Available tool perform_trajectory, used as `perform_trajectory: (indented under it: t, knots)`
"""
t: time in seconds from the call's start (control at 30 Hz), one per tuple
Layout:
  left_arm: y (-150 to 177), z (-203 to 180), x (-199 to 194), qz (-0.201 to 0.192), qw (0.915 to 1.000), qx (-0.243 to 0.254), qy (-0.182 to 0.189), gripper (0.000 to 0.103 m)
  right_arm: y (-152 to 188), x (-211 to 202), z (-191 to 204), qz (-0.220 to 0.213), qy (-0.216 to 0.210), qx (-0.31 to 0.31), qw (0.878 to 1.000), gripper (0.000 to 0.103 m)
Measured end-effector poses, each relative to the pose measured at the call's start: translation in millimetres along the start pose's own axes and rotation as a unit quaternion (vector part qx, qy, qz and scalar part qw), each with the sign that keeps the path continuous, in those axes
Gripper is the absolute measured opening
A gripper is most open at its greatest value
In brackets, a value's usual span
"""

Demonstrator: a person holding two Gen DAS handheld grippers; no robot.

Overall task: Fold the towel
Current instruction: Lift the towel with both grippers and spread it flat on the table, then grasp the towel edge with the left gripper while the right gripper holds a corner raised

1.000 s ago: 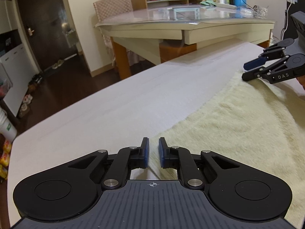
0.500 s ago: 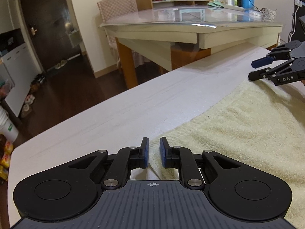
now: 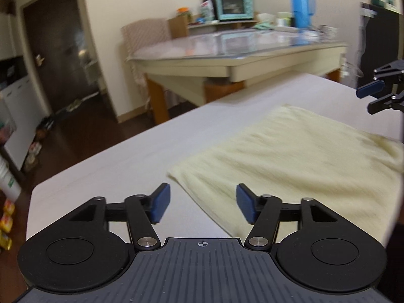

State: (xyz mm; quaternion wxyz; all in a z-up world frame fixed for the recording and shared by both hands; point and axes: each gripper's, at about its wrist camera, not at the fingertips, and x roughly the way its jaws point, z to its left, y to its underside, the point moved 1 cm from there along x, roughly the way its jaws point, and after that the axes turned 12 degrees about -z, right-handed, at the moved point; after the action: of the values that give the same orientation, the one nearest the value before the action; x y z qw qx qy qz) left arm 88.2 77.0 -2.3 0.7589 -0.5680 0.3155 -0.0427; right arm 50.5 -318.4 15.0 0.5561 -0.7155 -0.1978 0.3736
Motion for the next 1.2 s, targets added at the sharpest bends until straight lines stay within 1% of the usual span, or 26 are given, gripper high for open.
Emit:
perform_trajectory:
  t: [0.03,0.07,0.13,0.17,0.23,0.3,0.37,0.43,0.47,0.5,0.67,0.73,0.8,0.93,0.97,1.03,1.1,1.13,1.17,1.2]
  knots:
    - [1,-7,-9,-0.005,0.9999,0.011,0.006,0.092,2,-10,10,0.001,-0.008,-0.024,1.0,0.047]
    - [3,-14,-18,-0.009,0.9997,0.021,0.012,0.093,5,-15,20,0.009,-0.014,-0.051,0.999,0.047]
    - [4,-24,-29,-0.012,0.9991,0.036,0.022,0.093,13,-27,45,0.032,-0.028,-0.125,0.991,0.047]
    - [6,-29,-35,-0.01,0.9987,0.042,0.029,0.094,17,-28,55,0.045,-0.031,-0.159,0.986,0.047]
    - [8,-39,-45,-0.011,0.9971,0.059,0.046,0.094,26,-24,69,0.073,-0.03,-0.232,0.97,0.043]
    - [10,-47,-51,-0.01,0.9951,0.08,0.058,0.095,34,-17,79,0.094,-0.028,-0.288,0.952,0.042]
    - [12,-53,-56,-0.008,0.9939,0.092,0.059,0.095,36,-13,80,0.1,-0.026,-0.311,0.945,0.039]
    - [15,-59,-61,-0.009,0.9928,0.104,0.059,0.096,37,-9,81,0.106,-0.021,-0.337,0.935,0.038]
    - [17,-60,-63,-0.009,0.9928,0.104,0.059,0.096,40,-7,82,0.108,-0.019,-0.351,0.93,0.038]
    - [18,-62,-64,-0.009,0.9931,0.101,0.059,0.096,43,-5,84,0.111,-0.017,-0.372,0.921,0.038]
    - [25,-67,-63,-0.008,0.9931,0.099,0.062,0.096,61,7,94,0.122,-0.014,-0.432,0.894,0.038]
    - [28,-70,-63,-0.007,0.9925,0.104,0.064,0.096,63,9,95,0.119,-0.014,-0.44,0.89,0.038]
    - [29,-73,-62,-0.011,0.9907,0.119,0.066,0.096,65,11,96,0.115,-0.012,-0.445,0.888,0.037]
    - [32,-80,-65,-0.023,0.9838,0.149,0.097,0.096,68,18,99,0.114,-0.014,-0.451,0.885,0.024]
    - [32,-82,-65,-0.024,0.9825,0.154,0.102,0.096,68,20,99,0.114,-0.014,-0.45,0.886,0.017]
    - [36,-88,-65,-0.024,0.9784,0.169,0.116,0.096,68,19,101,0.114,-0.013,-0.445,0.888,0.009]
    - [42,-98,-64,-0.016,0.9694,0.205,0.134,0.083,66,19,101,0.116,-0.016,-0.431,0.895,0.009]
    - [43,-100,-63,-0.012,0.9673,0.213,0.137,0.072,66,17,101,0.116,-0.015,-0.427,0.897,0.009]
    - [46,-104,-61,-0.002,0.9626,0.23,0.142,0.064,66,15,102,0.117,-0.014,-0.425,0.897,0.009]
    - [49,-107,-59,0.004,0.9591,0.242,0.146,0.059,66,15,102,0.119,-0.012,-0.423,0.898,0.008]
